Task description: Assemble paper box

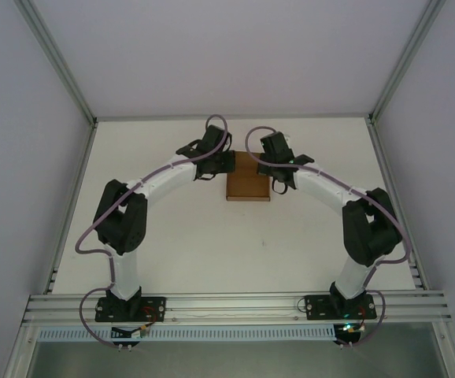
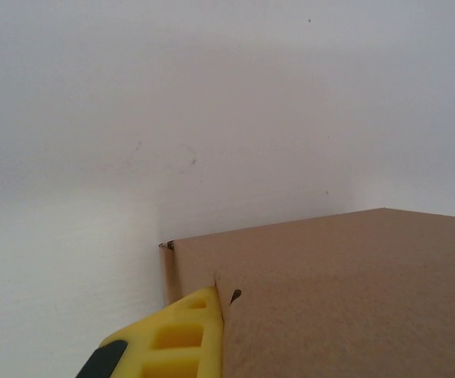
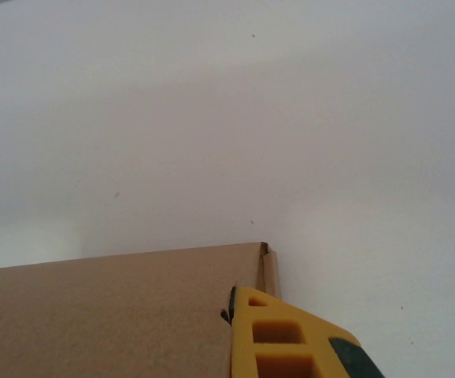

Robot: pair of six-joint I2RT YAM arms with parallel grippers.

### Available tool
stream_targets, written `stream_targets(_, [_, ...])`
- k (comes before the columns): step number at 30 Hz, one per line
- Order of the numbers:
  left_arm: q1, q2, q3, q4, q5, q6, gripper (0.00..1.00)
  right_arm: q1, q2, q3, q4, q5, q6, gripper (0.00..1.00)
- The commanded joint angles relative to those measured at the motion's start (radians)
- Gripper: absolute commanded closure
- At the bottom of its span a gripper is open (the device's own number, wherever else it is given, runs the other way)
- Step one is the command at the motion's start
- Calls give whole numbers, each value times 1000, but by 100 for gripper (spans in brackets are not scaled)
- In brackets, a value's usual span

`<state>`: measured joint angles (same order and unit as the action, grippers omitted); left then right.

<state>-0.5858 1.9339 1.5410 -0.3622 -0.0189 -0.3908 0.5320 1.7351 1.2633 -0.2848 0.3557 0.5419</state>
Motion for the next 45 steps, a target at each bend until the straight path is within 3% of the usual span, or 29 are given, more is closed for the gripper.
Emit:
stream_targets(1, [-17, 34, -16, 56, 155, -64, 100, 46, 4, -20, 137, -77, 49, 100])
stream_targets(8, [-20, 32, -58, 62, 174, -73, 100, 67, -19, -63, 154, -71, 24, 100])
stream_targets(14, [-36, -32, -214, 130, 180, -46, 99, 89, -48, -138, 181, -17, -3, 100])
stream_targets(20, [-52, -77, -237, 108, 182, -25, 93, 131, -94, -240, 258, 44, -41, 100])
stream_targets(22, [-55, -99, -240, 97, 182, -24, 87, 143, -111, -288, 295, 74, -54, 100])
stream_targets(24, [-56, -128, -247, 91, 182, -23, 74, 163, -134, -337, 346, 108, -85, 100])
stream_targets(28, [-59, -216, -289, 20, 145, -46, 63, 197, -164, -401, 379, 166, -123, 100])
stream_targets(34, [-60, -380, -380, -24, 105, -113, 25, 250, -161, -427, 432, 241, -191, 100])
stream_targets(36, [-55, -424, -392, -57, 71, -152, 0, 271, -157, -428, 447, 280, -225, 100])
stream_targets(45, [54, -518, -412, -170, 38, -255, 0, 339, -151, -501, 593, 349, -320, 100])
